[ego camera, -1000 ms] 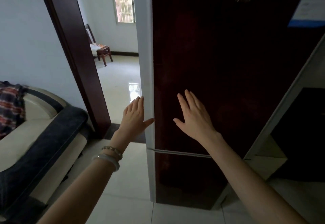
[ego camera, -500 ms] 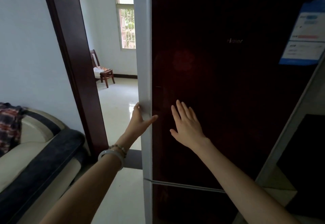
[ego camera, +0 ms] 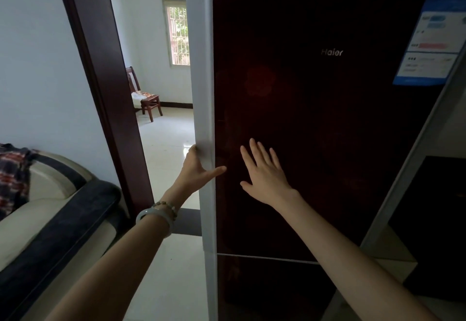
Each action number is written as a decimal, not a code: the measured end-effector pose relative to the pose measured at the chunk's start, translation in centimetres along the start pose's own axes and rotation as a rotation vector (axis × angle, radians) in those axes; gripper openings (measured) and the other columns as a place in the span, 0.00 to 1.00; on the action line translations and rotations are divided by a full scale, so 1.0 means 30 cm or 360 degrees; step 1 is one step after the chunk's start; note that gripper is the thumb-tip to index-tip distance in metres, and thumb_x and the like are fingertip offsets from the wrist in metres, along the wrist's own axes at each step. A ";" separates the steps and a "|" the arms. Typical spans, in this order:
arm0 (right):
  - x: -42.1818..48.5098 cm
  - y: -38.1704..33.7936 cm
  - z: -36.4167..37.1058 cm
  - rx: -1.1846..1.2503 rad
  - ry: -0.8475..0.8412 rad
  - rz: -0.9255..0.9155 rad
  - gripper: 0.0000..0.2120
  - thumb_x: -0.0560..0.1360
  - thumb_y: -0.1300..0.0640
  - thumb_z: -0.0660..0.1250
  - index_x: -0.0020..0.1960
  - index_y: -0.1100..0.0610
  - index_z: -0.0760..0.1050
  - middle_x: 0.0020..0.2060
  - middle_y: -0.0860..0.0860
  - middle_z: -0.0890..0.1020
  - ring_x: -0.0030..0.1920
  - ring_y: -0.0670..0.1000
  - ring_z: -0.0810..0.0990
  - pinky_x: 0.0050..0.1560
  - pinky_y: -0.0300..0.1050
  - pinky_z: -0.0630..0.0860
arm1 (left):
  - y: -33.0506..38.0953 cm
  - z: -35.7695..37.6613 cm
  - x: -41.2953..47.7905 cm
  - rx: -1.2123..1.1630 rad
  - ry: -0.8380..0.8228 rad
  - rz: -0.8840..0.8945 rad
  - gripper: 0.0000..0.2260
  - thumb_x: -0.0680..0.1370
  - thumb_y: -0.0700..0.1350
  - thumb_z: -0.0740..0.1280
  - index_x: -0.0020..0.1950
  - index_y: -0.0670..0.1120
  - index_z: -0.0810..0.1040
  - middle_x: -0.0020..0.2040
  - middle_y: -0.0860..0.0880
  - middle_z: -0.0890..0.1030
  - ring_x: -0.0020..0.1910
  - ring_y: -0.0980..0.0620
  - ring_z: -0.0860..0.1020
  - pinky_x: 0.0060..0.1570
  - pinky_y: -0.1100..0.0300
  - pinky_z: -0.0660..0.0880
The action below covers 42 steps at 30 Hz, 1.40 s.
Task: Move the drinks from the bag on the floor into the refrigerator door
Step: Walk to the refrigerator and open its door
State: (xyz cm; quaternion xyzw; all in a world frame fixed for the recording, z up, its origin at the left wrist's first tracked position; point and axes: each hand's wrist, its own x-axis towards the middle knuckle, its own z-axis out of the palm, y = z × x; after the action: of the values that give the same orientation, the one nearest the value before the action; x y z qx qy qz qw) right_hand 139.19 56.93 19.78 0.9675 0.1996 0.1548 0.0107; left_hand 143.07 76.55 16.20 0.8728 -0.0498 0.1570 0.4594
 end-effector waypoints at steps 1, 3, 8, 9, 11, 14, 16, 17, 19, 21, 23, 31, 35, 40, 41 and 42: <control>-0.015 -0.002 0.000 -0.0002 0.0009 -0.0011 0.39 0.76 0.47 0.61 0.75 0.55 0.39 0.75 0.58 0.39 0.74 0.56 0.38 0.73 0.56 0.39 | -0.004 -0.004 -0.023 0.0014 0.0002 0.0032 0.45 0.66 0.57 0.75 0.73 0.43 0.55 0.70 0.44 0.64 0.68 0.47 0.65 0.65 0.53 0.67; -0.052 -0.009 0.001 0.0015 0.0031 -0.0031 0.39 0.77 0.47 0.61 0.75 0.55 0.39 0.75 0.57 0.39 0.74 0.56 0.38 0.73 0.56 0.40 | -0.010 -0.015 -0.076 0.0045 -0.0009 0.0098 0.44 0.66 0.56 0.75 0.73 0.43 0.55 0.70 0.44 0.64 0.68 0.48 0.64 0.66 0.53 0.66; -0.152 -0.035 -0.013 0.0121 0.0121 -0.0075 0.39 0.77 0.48 0.61 0.75 0.55 0.40 0.75 0.58 0.40 0.75 0.57 0.41 0.73 0.55 0.41 | 0.018 -0.034 -0.212 0.0214 0.0122 0.0251 0.43 0.67 0.57 0.73 0.72 0.39 0.57 0.68 0.42 0.67 0.67 0.46 0.67 0.66 0.54 0.66; -0.174 -0.042 -0.016 0.0148 0.0136 -0.0076 0.39 0.77 0.48 0.62 0.76 0.55 0.40 0.75 0.58 0.40 0.75 0.56 0.42 0.73 0.55 0.42 | 0.024 -0.030 -0.241 0.0245 0.0158 0.0268 0.43 0.67 0.57 0.73 0.72 0.38 0.57 0.68 0.41 0.67 0.66 0.46 0.67 0.66 0.53 0.66; -0.218 -0.057 -0.022 0.0203 0.0145 -0.0065 0.39 0.77 0.48 0.62 0.76 0.55 0.40 0.75 0.59 0.40 0.75 0.56 0.42 0.73 0.54 0.43 | 0.037 -0.022 -0.303 0.0304 0.0220 0.0292 0.42 0.68 0.54 0.73 0.72 0.37 0.57 0.68 0.40 0.68 0.66 0.44 0.67 0.66 0.51 0.67; -0.289 -0.081 -0.030 0.0288 0.0159 -0.0053 0.39 0.76 0.48 0.62 0.76 0.55 0.41 0.75 0.59 0.42 0.75 0.56 0.43 0.73 0.54 0.45 | 0.047 -0.023 -0.391 0.0379 0.0293 0.0371 0.38 0.69 0.50 0.74 0.71 0.37 0.59 0.65 0.40 0.70 0.63 0.44 0.70 0.63 0.48 0.70; -0.345 -0.103 -0.036 0.0324 0.0147 -0.0061 0.39 0.76 0.48 0.62 0.76 0.55 0.41 0.75 0.59 0.42 0.75 0.56 0.43 0.73 0.54 0.45 | 0.060 -0.028 -0.455 0.0398 0.0301 0.0396 0.35 0.71 0.47 0.73 0.70 0.39 0.60 0.63 0.41 0.71 0.60 0.45 0.71 0.61 0.50 0.72; -0.376 -0.113 -0.038 0.0335 0.0142 -0.0063 0.39 0.76 0.48 0.63 0.76 0.55 0.41 0.75 0.59 0.42 0.75 0.56 0.43 0.73 0.54 0.45 | 0.068 -0.031 -0.490 0.0416 0.0293 0.0425 0.34 0.71 0.47 0.73 0.70 0.39 0.59 0.63 0.41 0.70 0.60 0.45 0.72 0.61 0.53 0.72; -0.438 -0.131 -0.046 0.0338 0.0140 -0.0064 0.39 0.76 0.47 0.62 0.76 0.55 0.41 0.75 0.59 0.42 0.75 0.56 0.43 0.73 0.53 0.44 | 0.083 -0.034 -0.561 0.0497 0.0267 0.0521 0.35 0.72 0.47 0.72 0.71 0.39 0.58 0.65 0.41 0.70 0.62 0.46 0.71 0.62 0.59 0.69; -0.499 -0.142 -0.060 0.0352 0.0143 -0.0050 0.39 0.76 0.47 0.62 0.75 0.54 0.39 0.75 0.59 0.41 0.75 0.56 0.42 0.72 0.51 0.43 | 0.105 -0.039 -0.626 0.0573 0.0228 0.0615 0.36 0.73 0.47 0.72 0.72 0.39 0.56 0.67 0.41 0.69 0.65 0.47 0.70 0.63 0.64 0.64; -0.563 -0.148 -0.080 0.0380 0.0143 -0.0037 0.39 0.77 0.46 0.61 0.75 0.53 0.37 0.75 0.58 0.40 0.75 0.56 0.41 0.71 0.50 0.42 | 0.129 -0.037 -0.687 0.0600 0.0190 0.0703 0.38 0.72 0.47 0.72 0.73 0.38 0.54 0.70 0.40 0.67 0.67 0.48 0.67 0.66 0.69 0.58; -0.881 -0.158 -0.136 0.0453 0.0023 -0.0134 0.41 0.77 0.45 0.61 0.74 0.51 0.33 0.75 0.54 0.38 0.73 0.52 0.36 0.71 0.49 0.39 | 0.264 0.046 -0.968 0.0569 0.0031 0.0846 0.49 0.70 0.48 0.74 0.76 0.40 0.42 0.76 0.42 0.51 0.75 0.48 0.52 0.71 0.52 0.58; -1.036 -0.125 -0.163 0.0388 0.0045 -0.0069 0.41 0.76 0.45 0.61 0.74 0.51 0.34 0.76 0.54 0.43 0.75 0.54 0.41 0.73 0.52 0.40 | 0.310 0.105 -1.090 0.0631 0.0036 0.0960 0.47 0.72 0.49 0.72 0.76 0.42 0.41 0.75 0.42 0.51 0.74 0.45 0.55 0.69 0.48 0.58; -1.223 -0.065 -0.208 0.0406 0.0073 0.0048 0.42 0.75 0.44 0.62 0.74 0.48 0.34 0.76 0.53 0.45 0.75 0.54 0.43 0.74 0.54 0.44 | 0.361 0.200 -1.212 0.0652 0.0074 0.1156 0.40 0.76 0.55 0.63 0.76 0.44 0.42 0.75 0.43 0.55 0.74 0.47 0.55 0.72 0.50 0.56; -1.257 -0.054 -0.221 0.0406 0.0080 0.0070 0.42 0.75 0.44 0.62 0.74 0.47 0.33 0.76 0.52 0.44 0.75 0.53 0.42 0.73 0.52 0.43 | 0.378 0.221 -1.230 0.0648 0.0067 0.1182 0.39 0.76 0.55 0.63 0.76 0.44 0.42 0.75 0.42 0.56 0.75 0.47 0.54 0.72 0.50 0.55; -1.290 -0.042 -0.233 0.0413 0.0093 0.0094 0.42 0.75 0.44 0.62 0.73 0.47 0.32 0.76 0.52 0.43 0.75 0.52 0.41 0.72 0.51 0.42 | 0.398 0.243 -1.250 0.0643 0.0056 0.1214 0.39 0.76 0.55 0.63 0.76 0.43 0.42 0.75 0.41 0.55 0.75 0.47 0.53 0.73 0.50 0.54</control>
State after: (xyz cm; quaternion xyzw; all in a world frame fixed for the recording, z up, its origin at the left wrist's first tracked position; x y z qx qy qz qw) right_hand 102.82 42.73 14.90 0.9613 0.1897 0.1560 -0.1250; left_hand 106.52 61.58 9.74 0.8615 -0.3292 0.3371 0.1892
